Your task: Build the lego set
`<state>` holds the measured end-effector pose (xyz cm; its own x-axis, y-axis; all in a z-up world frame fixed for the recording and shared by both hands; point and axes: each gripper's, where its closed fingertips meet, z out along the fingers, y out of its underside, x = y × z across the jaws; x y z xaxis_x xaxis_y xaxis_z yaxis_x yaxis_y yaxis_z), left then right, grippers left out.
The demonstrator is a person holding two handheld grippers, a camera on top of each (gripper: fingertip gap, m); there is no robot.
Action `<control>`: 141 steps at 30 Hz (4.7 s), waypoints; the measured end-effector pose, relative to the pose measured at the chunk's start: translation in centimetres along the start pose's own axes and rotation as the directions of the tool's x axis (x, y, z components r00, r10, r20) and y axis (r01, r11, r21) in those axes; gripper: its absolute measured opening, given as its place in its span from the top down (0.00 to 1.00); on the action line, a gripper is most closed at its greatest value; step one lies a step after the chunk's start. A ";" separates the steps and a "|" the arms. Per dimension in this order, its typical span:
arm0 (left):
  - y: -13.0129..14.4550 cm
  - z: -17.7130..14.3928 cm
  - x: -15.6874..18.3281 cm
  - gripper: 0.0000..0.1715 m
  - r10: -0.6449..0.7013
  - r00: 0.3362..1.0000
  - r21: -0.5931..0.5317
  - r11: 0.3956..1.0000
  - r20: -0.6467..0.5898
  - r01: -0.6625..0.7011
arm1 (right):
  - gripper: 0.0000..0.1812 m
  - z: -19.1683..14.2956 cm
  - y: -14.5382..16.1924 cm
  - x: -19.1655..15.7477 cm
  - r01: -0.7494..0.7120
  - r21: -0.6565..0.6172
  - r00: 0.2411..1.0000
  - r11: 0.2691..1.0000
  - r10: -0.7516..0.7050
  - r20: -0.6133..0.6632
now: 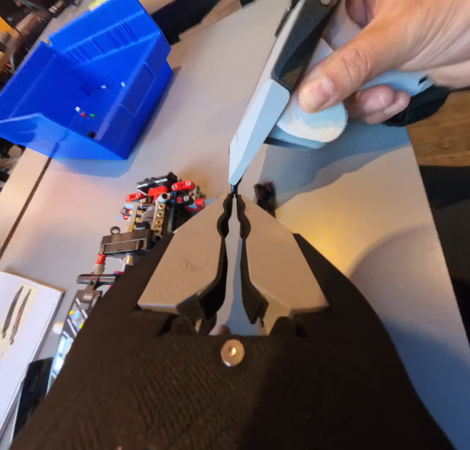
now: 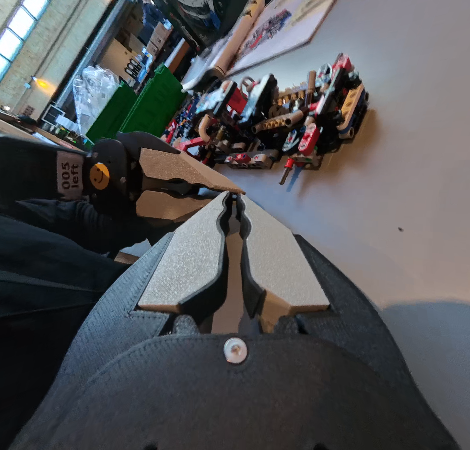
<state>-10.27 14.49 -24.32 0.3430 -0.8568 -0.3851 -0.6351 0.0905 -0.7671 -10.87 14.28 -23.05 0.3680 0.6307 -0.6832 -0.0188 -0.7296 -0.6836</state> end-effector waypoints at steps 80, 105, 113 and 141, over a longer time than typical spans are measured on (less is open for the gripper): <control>2.3 0.5 3.4 0.91 -0.176 0.932 -0.149 0.980 -0.316 0.135 | 1.00 -0.2 3.3 2.3 0.428 -0.786 0.859 0.447 -0.472 0.198; 2.3 0.6 3.3 0.91 -0.212 0.920 -0.159 0.973 -0.328 0.168 | 0.95 -0.1 2.1 1.3 0.454 -0.545 0.889 0.705 -0.400 0.223; 2.3 0.6 3.3 0.91 -0.234 0.909 -0.165 0.968 -0.346 0.187 | 1.00 0.3 3.6 2.3 0.706 -0.526 0.676 0.474 -0.673 0.300; -3.5 -3.1 1.2 0.92 -0.035 0.999 0.202 0.979 0.012 0.032 | 0.86 -3.5 -0.8 -3.0 0.313 0.061 0.938 0.948 -0.319 0.133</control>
<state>-9.78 11.60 -20.54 0.3731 -0.8534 -0.3641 -0.4708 0.1640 -0.8669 -8.71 12.05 -19.54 0.2274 0.8598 -0.4573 0.0411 -0.4776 -0.8776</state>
